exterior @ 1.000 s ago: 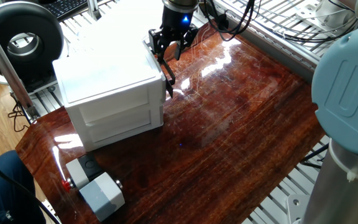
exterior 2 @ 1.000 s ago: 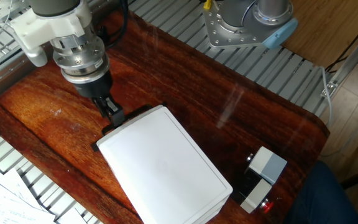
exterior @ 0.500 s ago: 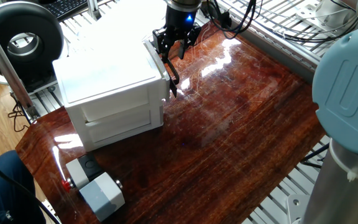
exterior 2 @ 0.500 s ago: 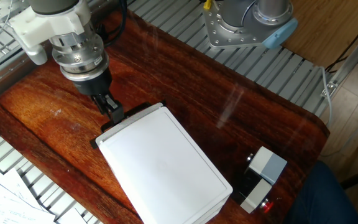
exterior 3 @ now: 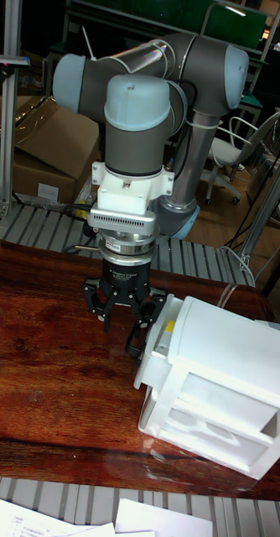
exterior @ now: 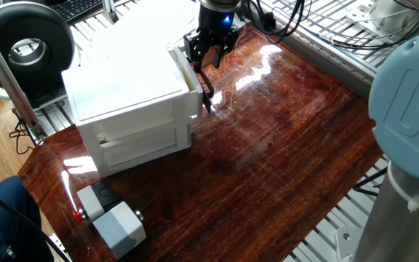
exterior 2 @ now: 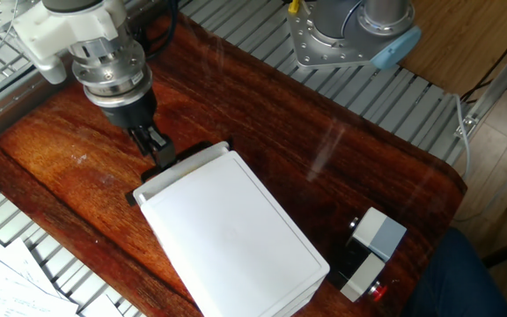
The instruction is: Take something out of a drawer
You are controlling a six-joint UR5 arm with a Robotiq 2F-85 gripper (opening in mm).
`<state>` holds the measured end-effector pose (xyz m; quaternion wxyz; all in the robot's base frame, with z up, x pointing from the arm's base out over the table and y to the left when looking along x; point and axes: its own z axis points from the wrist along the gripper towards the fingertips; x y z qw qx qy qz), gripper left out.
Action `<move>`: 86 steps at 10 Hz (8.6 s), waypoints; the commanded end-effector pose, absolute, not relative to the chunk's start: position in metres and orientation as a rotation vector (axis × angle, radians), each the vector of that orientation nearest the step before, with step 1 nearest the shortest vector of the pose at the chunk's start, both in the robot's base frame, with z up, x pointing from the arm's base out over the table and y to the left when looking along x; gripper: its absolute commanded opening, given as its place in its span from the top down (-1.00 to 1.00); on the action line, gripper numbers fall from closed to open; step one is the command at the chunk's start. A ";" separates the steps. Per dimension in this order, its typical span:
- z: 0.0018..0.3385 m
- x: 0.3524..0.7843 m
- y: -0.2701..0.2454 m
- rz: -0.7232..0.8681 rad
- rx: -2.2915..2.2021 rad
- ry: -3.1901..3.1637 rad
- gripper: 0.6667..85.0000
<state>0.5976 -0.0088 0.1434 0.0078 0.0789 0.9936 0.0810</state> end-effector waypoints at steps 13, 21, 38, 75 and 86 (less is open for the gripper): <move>0.147 0.576 -0.041 0.182 0.124 3.127 -0.16; 0.151 0.564 -0.057 0.127 0.037 3.140 -0.15; 0.156 0.548 -0.095 -0.051 -0.119 3.155 -0.15; 0.178 0.579 -0.043 0.006 -1.738 2.604 -0.85; 0.162 0.576 -0.056 0.001 -1.749 2.572 -0.85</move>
